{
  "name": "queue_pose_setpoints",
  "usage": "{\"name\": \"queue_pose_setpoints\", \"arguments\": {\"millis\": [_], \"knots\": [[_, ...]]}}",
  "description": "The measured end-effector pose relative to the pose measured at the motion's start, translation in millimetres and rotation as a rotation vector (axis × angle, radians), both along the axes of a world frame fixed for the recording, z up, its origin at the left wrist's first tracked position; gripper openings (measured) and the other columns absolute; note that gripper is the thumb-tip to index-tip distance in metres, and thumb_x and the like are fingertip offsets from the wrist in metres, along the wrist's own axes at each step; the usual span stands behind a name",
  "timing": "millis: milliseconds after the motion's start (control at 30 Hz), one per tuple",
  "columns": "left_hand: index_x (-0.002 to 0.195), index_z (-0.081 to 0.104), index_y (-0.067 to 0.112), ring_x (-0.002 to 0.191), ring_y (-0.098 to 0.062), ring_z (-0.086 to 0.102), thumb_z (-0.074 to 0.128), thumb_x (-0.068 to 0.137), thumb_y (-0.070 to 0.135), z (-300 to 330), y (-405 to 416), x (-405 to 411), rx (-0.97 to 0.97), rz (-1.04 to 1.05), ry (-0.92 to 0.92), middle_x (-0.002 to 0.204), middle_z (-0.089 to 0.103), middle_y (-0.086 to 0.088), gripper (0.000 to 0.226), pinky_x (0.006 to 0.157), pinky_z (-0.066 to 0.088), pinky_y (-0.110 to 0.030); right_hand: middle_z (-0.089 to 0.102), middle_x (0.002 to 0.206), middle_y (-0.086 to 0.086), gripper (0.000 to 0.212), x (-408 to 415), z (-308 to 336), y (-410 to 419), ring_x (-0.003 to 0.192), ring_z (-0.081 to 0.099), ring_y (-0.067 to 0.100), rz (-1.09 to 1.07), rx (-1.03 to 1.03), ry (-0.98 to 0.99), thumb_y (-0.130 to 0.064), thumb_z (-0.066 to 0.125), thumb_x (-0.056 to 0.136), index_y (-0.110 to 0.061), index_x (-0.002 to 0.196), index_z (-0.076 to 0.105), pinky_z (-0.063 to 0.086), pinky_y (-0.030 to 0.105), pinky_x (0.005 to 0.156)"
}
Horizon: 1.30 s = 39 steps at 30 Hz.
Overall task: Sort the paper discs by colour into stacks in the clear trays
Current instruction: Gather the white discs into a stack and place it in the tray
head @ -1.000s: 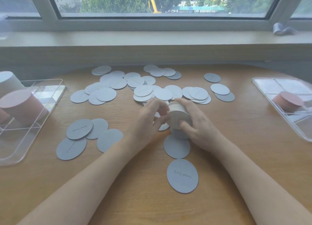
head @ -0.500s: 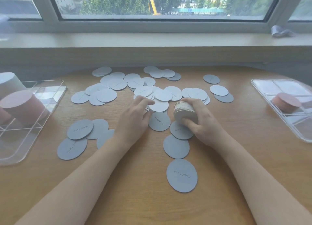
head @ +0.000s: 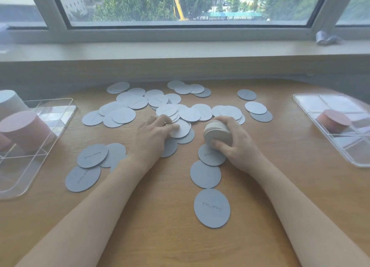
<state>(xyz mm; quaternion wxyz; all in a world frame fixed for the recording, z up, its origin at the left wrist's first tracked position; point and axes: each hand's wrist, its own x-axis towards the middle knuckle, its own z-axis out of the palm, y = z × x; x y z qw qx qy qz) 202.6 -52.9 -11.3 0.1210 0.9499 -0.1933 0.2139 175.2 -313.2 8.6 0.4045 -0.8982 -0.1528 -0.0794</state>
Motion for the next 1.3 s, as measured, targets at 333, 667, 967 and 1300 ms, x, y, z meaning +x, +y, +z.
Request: {"name": "queue_pose_setpoints", "arguments": {"millis": [333, 667, 967, 1300], "knots": [[0.096, 0.072, 0.020, 0.095, -0.023, 0.059, 0.071, 0.086, 0.003, 7, 0, 1, -0.100, -0.004, -0.129, 0.098, 0.069, 0.010, 0.020, 0.074, 0.046, -0.033, 0.053, 0.129, -0.012, 0.056, -1, 0, 0, 0.116, 0.047, 0.002, -0.002, 0.007, 0.000, -0.018, 0.071, 0.088, -0.025, 0.137, 0.046, 0.028, 0.001, 0.094], [0.102, 0.066, 0.008, 0.074, -0.008, 0.050, 0.054, 0.099, 0.005, 15, -21, -23, -0.518, -0.112, -0.039, 0.086, 0.054, 0.011, 0.013, 0.069, 0.038, -0.013, 0.043, 0.138, -0.010, 0.052, -4, 1, 5, 0.128, 0.036, -0.001, 0.019, 0.051, 0.034, -0.015, 0.060, 0.095, -0.023, 0.142, 0.040, 0.020, -0.001, 0.101], [0.096, 0.062, 0.017, 0.075, -0.008, 0.068, 0.064, 0.097, 0.017, 19, -46, -36, -0.632, -0.261, 0.166, 0.082, 0.069, 0.010, 0.002, 0.069, 0.053, -0.022, 0.041, 0.139, -0.008, 0.066, -5, 1, 10, 0.133, 0.034, 0.001, 0.101, -0.031, -0.012, -0.037, 0.069, 0.090, -0.022, 0.145, 0.036, 0.024, 0.013, 0.110], [0.114, 0.066, 0.019, 0.104, -0.015, 0.057, 0.067, 0.092, 0.017, 7, -14, 4, -0.281, -0.065, 0.091, 0.120, 0.058, 0.009, 0.022, 0.082, 0.049, -0.034, 0.054, 0.127, -0.006, 0.058, -1, -1, 3, 0.113, 0.047, 0.003, -0.029, 0.056, -0.005, -0.015, 0.073, 0.087, -0.019, 0.138, 0.045, 0.030, 0.001, 0.092]]}}
